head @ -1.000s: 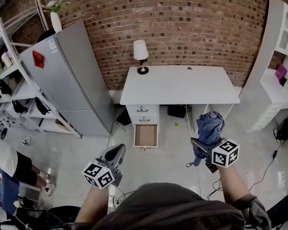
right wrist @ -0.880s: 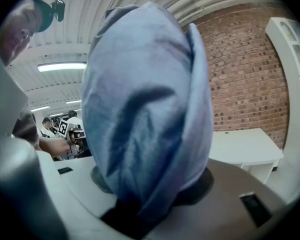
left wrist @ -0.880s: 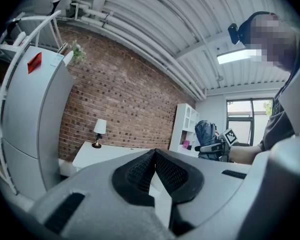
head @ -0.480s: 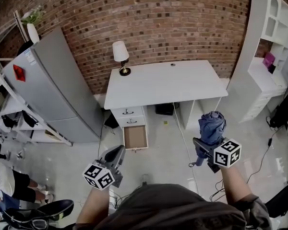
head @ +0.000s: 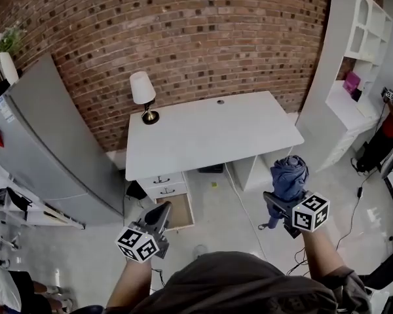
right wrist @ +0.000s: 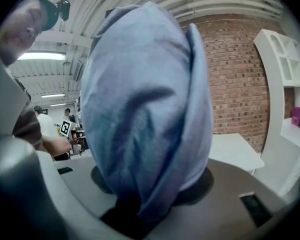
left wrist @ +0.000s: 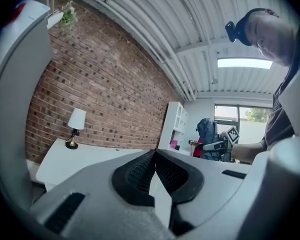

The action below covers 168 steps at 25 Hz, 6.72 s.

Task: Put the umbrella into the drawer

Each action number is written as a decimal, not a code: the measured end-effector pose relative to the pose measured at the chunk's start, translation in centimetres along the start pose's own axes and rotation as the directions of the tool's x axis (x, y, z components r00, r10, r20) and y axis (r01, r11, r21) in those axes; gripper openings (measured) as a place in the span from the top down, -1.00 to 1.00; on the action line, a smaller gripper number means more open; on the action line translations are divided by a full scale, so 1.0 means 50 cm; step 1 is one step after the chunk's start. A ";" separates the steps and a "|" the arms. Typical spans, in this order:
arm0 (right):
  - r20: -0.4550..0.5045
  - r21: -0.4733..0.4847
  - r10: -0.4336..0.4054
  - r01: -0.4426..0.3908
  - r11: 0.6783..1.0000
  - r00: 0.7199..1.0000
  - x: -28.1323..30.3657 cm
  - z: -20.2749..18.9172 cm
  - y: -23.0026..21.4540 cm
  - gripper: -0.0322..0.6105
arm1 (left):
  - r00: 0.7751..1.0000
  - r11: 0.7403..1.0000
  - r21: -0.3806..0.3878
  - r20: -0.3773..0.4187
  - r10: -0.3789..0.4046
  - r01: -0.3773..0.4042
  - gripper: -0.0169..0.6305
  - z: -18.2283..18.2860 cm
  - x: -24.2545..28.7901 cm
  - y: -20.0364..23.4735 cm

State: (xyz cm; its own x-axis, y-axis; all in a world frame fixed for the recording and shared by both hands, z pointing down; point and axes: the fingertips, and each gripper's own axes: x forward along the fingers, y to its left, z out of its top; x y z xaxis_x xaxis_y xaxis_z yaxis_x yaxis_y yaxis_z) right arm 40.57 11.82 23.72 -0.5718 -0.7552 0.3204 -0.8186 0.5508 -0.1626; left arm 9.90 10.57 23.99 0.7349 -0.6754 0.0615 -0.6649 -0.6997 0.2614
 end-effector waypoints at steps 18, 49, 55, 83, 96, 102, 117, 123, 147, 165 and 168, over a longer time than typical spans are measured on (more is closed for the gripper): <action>-0.036 0.076 -0.107 0.110 0.991 0.994 0.352 0.134 -0.207 0.26 | 0.991 0.994 -0.016 -0.070 -0.113 0.112 0.95 0.091 0.304 0.376; -0.114 0.041 0.150 -0.146 0.988 0.982 0.532 0.182 -0.597 0.27 | 0.979 0.979 -0.019 0.007 0.205 -0.205 0.95 0.097 0.586 0.401; -0.158 -0.019 0.167 -0.172 0.985 0.973 0.572 0.211 -0.567 0.26 | 0.969 0.969 -0.051 0.028 0.244 -0.243 0.95 0.090 0.550 0.432; -0.662 -0.114 0.610 -0.862 0.493 0.436 0.993 0.001 0.259 0.27 | 0.583 0.561 -0.316 0.032 0.812 -0.765 0.95 -0.218 -0.103 0.590; -0.908 -0.051 0.374 -0.934 0.354 0.191 1.112 -0.539 0.525 0.27 | 0.502 0.410 -0.432 -0.121 0.857 -0.804 0.95 -0.559 -0.382 0.615; -0.948 -0.056 0.273 -0.930 0.362 0.163 1.188 -0.793 0.455 0.27 | 0.456 0.343 -0.447 -0.173 0.873 -0.827 0.95 -0.730 -0.371 0.640; -0.982 -0.191 -0.026 -0.971 0.144 0.189 1.394 -1.319 0.287 0.27 | 0.505 0.309 -0.555 -0.241 0.829 -0.772 0.95 -1.157 -0.295 0.740; -0.964 -0.225 -0.142 -0.974 -0.017 0.225 1.464 -1.465 0.228 0.27 | 0.520 0.326 -0.539 -0.256 0.815 -0.777 0.95 -1.255 -0.292 0.779; -0.838 -0.292 -0.370 -0.903 -0.316 0.401 1.602 -1.678 0.152 0.26 | 0.508 0.295 -0.569 -0.259 0.822 -0.768 0.95 -1.388 -0.271 0.789; -0.858 -0.355 -0.267 -0.882 -0.311 0.439 1.630 -1.711 0.133 -0.27 | 0.513 0.289 -0.575 -0.273 0.814 -0.765 0.95 -1.409 -0.253 0.806; -0.868 -0.366 -0.239 -0.886 -0.283 0.435 1.614 -1.692 0.146 -0.29 | 0.524 0.307 -0.571 -0.264 0.810 -0.762 0.95 -1.395 -0.244 0.807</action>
State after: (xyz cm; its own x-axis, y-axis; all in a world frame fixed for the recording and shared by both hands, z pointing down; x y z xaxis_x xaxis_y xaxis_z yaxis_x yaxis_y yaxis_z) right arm -7.04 -15.05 127.34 -0.0065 -0.1518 0.9884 0.7585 0.6434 0.1038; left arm -16.56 6.82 100.96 -0.1185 -0.8591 0.4979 -0.6877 0.4327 0.5830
